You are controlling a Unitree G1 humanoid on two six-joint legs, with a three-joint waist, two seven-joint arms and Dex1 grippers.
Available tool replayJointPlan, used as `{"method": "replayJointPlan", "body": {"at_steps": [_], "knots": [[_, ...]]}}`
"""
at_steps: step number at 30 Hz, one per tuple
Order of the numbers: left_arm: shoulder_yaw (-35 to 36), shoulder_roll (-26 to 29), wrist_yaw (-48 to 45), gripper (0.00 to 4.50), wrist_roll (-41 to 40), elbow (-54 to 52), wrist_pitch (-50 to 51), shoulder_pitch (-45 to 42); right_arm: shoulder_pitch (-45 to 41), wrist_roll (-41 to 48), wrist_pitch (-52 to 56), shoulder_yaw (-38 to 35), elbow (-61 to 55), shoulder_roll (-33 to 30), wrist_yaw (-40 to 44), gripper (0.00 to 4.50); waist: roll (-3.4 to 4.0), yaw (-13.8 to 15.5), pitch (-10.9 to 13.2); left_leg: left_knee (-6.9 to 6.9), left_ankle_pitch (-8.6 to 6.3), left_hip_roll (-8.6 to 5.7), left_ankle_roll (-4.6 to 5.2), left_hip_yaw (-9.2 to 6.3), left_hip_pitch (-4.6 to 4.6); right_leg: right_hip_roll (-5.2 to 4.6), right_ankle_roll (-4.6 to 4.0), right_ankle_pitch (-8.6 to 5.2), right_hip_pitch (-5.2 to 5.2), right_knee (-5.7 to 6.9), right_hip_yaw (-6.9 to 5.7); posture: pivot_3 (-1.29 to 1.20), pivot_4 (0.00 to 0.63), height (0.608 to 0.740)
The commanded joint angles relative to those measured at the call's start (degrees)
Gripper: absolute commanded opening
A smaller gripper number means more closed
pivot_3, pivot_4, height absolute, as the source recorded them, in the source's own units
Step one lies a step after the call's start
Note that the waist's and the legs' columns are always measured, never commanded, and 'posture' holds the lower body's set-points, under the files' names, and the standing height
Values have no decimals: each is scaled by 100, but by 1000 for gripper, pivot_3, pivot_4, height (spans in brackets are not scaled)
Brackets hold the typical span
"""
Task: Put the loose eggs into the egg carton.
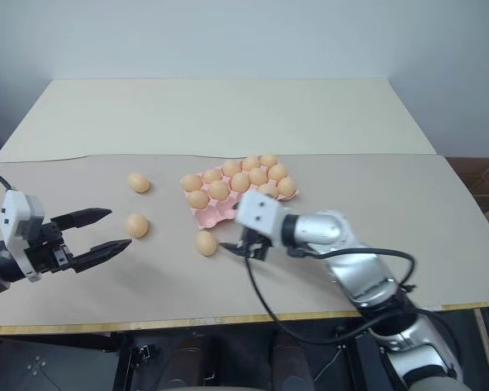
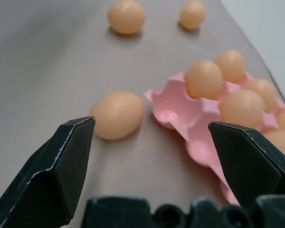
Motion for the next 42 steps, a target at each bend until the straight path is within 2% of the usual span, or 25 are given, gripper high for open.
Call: {"method": "replayJointPlan", "body": {"at_steps": [1,14,17,22,25,34,37,42], "knots": [[132,77,-42,4500,-18,-111,-60,8,-176,-426,-58,389,207,277,-178,4472,0,-2,0,0,0,-1,0,-1,-1,-1,1,1,-1,0,-1,0,150,740],[239,134,-88,4500,-47,-172,-44,122,-279,-1235,-91,904,939,961,-343,4472,1,-20,0,0,1,7,-1,-2,6,7,2,2,-1,9,-7,0,150,740],[233,139,-83,4500,-37,-164,-56,113,-268,-1251,-141,869,963,983,-245,3905,1,-14,0,0,1,6,-1,-3,5,7,2,2,-1,8,-7,0,150,740],[232,126,-62,4500,-31,-174,-63,110,-218,-1244,-179,786,961,993,-194,2373,1,-20,0,0,1,8,-1,-3,6,7,6,3,-1,9,-7,0,150,740],[231,113,-49,4500,-37,-187,-63,113,-140,-1067,-79,588,740,986,-123,2028,0,-18,0,0,1,7,-1,-3,6,7,9,1,-1,9,-7,0,150,740],[241,73,-25,4500,-63,-242,-49,178,-439,-522,420,-523,-154,514,214,2028,1,-14,0,0,1,8,-2,-4,4,7,19,1,-2,7,-9,0,150,740],[210,50,9,4500,-60,-255,-51,170,-627,-564,228,-704,260,362,159,2028,1,-15,0,-1,1,9,-2,-3,6,7,20,-5,-2,7,-11,0,150,740],[195,15,73,4500,-66,-268,-51,146,-964,-852,-300,-833,1618,296,-188,2028,0,-21,0,0,1,8,-2,-1,6,6,-11,-6,-1,6,-11,0,150,740]]}}
